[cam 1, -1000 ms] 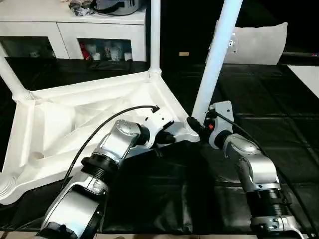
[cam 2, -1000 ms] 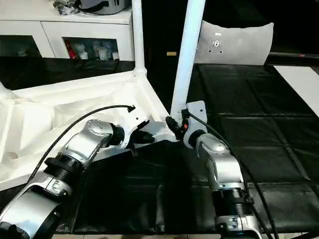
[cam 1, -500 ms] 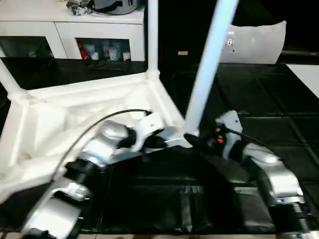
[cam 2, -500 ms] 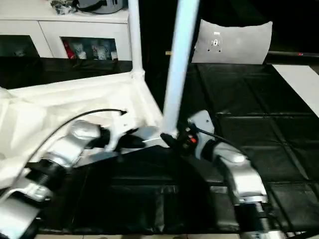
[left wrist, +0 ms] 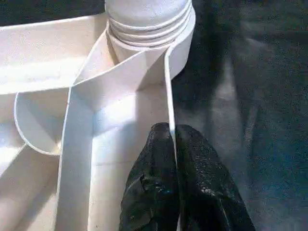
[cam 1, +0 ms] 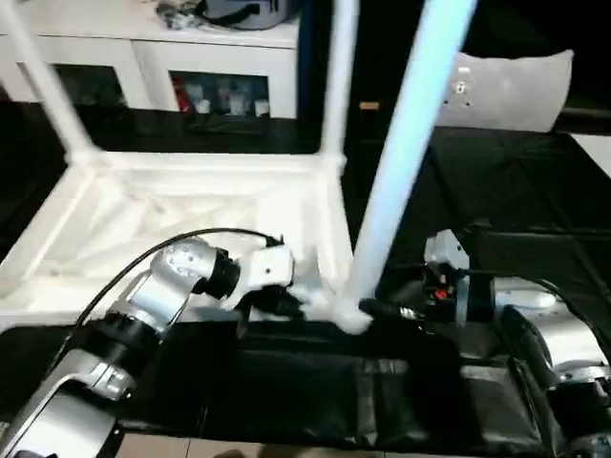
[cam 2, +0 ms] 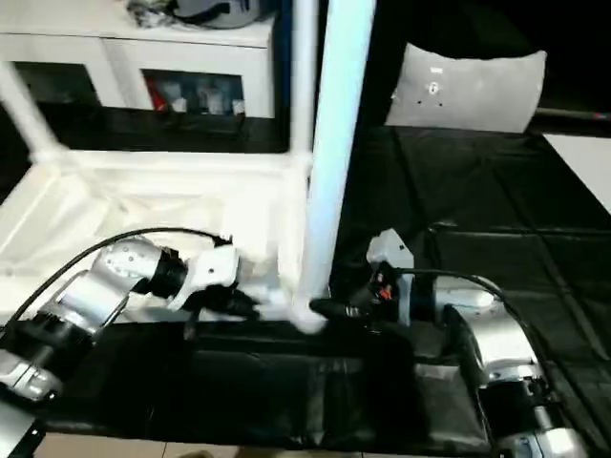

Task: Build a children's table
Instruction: Rotate leg to tighten

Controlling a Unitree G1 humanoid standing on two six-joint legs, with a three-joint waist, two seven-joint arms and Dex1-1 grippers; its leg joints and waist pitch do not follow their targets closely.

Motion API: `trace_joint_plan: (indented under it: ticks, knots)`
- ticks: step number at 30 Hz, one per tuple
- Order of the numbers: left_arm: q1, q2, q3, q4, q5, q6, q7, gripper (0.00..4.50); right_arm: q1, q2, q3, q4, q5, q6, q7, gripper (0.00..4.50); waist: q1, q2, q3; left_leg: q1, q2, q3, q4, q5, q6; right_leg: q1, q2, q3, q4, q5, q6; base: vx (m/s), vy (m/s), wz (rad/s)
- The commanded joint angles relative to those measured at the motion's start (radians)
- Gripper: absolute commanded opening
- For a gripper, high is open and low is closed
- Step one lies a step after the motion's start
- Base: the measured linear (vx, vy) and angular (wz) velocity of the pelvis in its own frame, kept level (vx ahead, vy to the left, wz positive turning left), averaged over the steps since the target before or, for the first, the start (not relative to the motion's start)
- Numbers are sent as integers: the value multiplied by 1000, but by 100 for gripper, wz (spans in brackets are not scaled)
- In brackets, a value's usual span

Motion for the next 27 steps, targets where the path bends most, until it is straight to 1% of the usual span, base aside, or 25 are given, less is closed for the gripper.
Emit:
trace_joint_plan:
  ticks: [1,2,3,4,5,6,8,9,11,13,17,20,21,22,23,24,26,27]
  knots:
    - [1,-2,-39,-39,3,-29,-51,0,-10,-13,10,-1,16,7,38,333,-1,-10,-66,16,64,-14,-64,-129,78,47,-91,54,-69,-147,-239,0,0,0]
    - [4,4,-43,-46,3,-33,-59,0,-15,-18,19,7,20,0,62,333,-1,-15,-66,16,64,-13,-64,-133,78,46,-90,53,-69,-153,-237,0,0,0]
    - [5,7,-45,-47,5,-38,-62,0,-18,-17,21,11,28,6,72,302,2,-12,-67,16,64,-14,-64,-135,75,46,-92,54,-70,-162,-234,0,0,0]
    - [5,7,-45,-47,5,-38,-62,0,-18,-17,21,11,28,6,72,295,5,-15,-67,16,64,-14,-64,-133,73,46,-92,54,-69,-164,-231,0,0,0]
    - [7,10,-47,-49,4,-43,-67,0,-21,-15,24,20,31,1,83,295,6,-15,-67,16,64,-14,-64,-131,72,46,-92,55,-69,-162,-230,0,0,0]
    - [8,12,-49,-51,3,-46,-70,0,-23,-15,25,26,33,-3,91,284,7,-20,-68,15,63,-13,-63,-128,73,46,-91,54,-68,-162,-228,0,0,0]
    - [10,14,-51,-54,3,-48,-74,0,-25,-14,27,31,36,-1,103,259,11,-20,-68,16,63,-13,-63,-129,71,46,-94,55,-70,-174,-225,0,0,0]
    - [12,15,-51,-58,2,-47,-76,0,-26,-14,29,37,36,-3,112,254,12,-20,-68,16,63,-13,-63,-129,69,45,-93,54,-70,-177,-225,0,0,0]
    - [16,18,-52,-64,2,-49,-83,0,-29,-18,35,43,42,4,134,241,13,-22,-68,15,64,-14,-64,-125,67,46,-92,53,-68,-173,-222,0,0,0]
    - [16,19,-53,-65,2,-49,-84,0,-30,-20,36,44,44,8,143,216,12,-22,-68,15,63,-14,-64,-118,68,45,-92,53,-67,-162,-223,0,0,0]
    - [13,20,-54,-59,3,-54,-84,0,-32,-20,38,42,47,16,151,198,13,-23,-69,15,62,-13,-63,-119,68,46,-91,53,-68,-163,-223,0,0,0]
    - [11,17,-55,-56,11,-46,-68,0,-26,-19,43,31,55,27,152,197,14,-25,-68,15,62,-13,-63,-120,66,46,-92,54,-69,-178,-217,0,0,0]
    - [4,7,-48,-53,21,-5,-33,0,-18,-8,39,14,65,40,135,197,13,-25,-68,15,62,-13,-63,-116,66,46,-91,53,-68,-172,-217,0,0,0]
    - [2,2,-44,-51,24,11,-20,0,-14,-2,35,6,70,46,125,197,12,-27,-68,16,62,-13,-63,-115,66,46,-90,54,-67,-168,-217,0,0,0]
    - [-7,-24,-24,-45,19,66,26,0,-1,28,23,-27,82,94,62,197,14,-26,-68,16,63,-14,-64,-115,66,45,-92,53,-68,-173,-218,0,0,0]
    - [-10,-34,-17,-44,13,82,39,0,2,39,21,-38,83,114,36,197,14,-26,-65,17,62,-13,-65,-119,63,43,-91,54,-71,-190,-216,0,0,0]
    - [-16,-56,-4,-49,7,134,70,0,11,61,26,-63,67,148,-27,197,11,-27,-62,20,60,-15,-67,-147,46,41,-93,53,-78,-257,-203,0,0,0]
    - [-21,-70,3,-49,4,162,90,0,13,75,32,-77,57,177,-66,197,9,-23,-60,20,57,-16,-68,-171,34,41,-94,53,-84,-314,-188,0,0,0]
